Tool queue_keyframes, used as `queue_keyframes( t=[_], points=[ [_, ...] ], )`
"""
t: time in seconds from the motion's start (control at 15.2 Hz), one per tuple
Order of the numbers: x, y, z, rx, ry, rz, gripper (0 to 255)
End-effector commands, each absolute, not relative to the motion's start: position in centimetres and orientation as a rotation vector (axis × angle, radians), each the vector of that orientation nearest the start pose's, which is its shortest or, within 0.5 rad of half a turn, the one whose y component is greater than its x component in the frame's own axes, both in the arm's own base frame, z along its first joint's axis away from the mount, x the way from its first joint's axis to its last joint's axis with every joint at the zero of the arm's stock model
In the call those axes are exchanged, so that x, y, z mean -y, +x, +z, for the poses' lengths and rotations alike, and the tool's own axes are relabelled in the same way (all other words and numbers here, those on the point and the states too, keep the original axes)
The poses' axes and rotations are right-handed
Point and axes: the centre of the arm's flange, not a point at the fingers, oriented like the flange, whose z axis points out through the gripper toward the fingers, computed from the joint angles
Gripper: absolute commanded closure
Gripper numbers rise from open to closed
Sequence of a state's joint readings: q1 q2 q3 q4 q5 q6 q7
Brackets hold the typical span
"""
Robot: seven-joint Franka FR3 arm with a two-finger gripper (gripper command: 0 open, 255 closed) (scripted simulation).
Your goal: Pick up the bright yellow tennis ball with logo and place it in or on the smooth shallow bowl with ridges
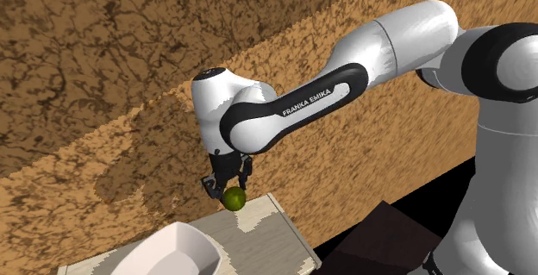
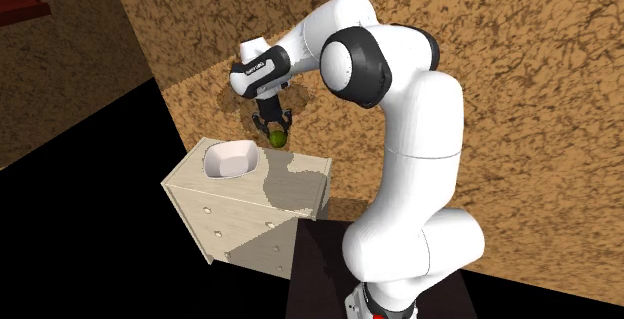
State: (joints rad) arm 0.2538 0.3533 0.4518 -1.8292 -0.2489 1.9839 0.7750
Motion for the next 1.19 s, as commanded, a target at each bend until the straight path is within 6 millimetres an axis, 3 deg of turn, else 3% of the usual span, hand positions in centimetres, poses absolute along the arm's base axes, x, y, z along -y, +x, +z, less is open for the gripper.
queue_keyframes(
  t=[0.0, 0.79, 1.12],
  points=[
    [-40.0, 48.9, 34.4, 0.059, -3.293, 0.116, 255],
    [-56.1, 47.3, 34.7, 0.059, -3.293, 0.116, 255],
    [-56.1, 47.3, 32.1, 0.059, -3.293, 0.116, 255]
  ],
)
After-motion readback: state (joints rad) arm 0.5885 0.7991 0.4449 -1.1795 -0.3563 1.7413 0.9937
